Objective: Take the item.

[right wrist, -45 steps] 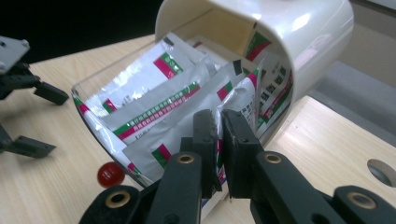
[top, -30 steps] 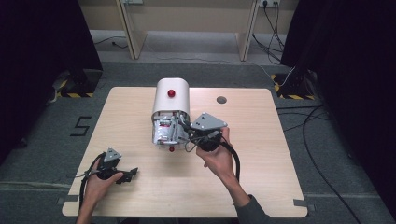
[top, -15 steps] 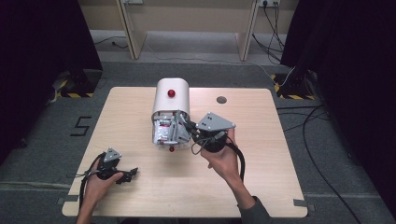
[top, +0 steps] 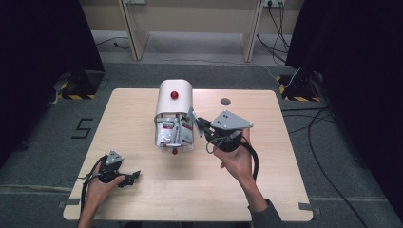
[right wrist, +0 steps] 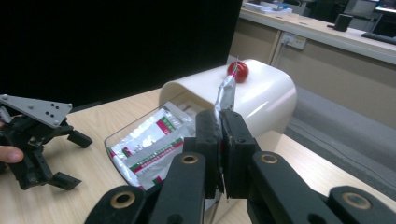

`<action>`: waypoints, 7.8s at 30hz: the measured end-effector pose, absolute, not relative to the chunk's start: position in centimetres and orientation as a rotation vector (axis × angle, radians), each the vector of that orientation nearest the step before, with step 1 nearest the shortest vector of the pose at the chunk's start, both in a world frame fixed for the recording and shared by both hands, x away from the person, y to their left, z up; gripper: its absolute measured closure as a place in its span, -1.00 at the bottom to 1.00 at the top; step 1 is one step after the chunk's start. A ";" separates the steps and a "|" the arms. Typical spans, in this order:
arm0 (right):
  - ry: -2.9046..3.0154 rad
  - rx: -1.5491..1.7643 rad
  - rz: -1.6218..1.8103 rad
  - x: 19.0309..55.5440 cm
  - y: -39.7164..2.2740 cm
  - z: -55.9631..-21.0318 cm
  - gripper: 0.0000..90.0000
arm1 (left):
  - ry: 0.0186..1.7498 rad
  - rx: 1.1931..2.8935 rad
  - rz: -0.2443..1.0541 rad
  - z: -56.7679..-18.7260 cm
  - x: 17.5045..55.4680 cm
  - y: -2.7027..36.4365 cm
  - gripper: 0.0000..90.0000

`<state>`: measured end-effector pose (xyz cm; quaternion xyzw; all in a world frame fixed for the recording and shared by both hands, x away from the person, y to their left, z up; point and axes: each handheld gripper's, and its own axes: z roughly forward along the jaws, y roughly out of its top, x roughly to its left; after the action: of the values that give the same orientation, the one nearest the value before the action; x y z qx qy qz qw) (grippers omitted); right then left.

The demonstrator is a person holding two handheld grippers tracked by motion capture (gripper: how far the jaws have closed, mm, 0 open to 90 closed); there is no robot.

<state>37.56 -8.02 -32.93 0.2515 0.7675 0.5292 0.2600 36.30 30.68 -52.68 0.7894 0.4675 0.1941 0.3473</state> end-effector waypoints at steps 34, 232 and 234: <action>2.075 0.842 1.352 39.4 -13.0 -37.3 0.94 | 1.214 2.046 0.503 -52.7 36.3 30.7 -1.00; 2.115 1.270 1.016 37.1 -21.7 -49.0 -0.36 | 1.217 2.043 0.502 -52.7 36.1 30.8 -1.00; 2.115 1.279 1.017 36.9 -22.1 -49.3 -0.35 | 1.218 2.042 0.502 -52.7 36.1 30.8 -1.00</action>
<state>36.89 -22.06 -49.25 0.4654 0.7697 0.3701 0.2325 36.10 30.75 -52.69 0.7878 0.4697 0.1936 0.3482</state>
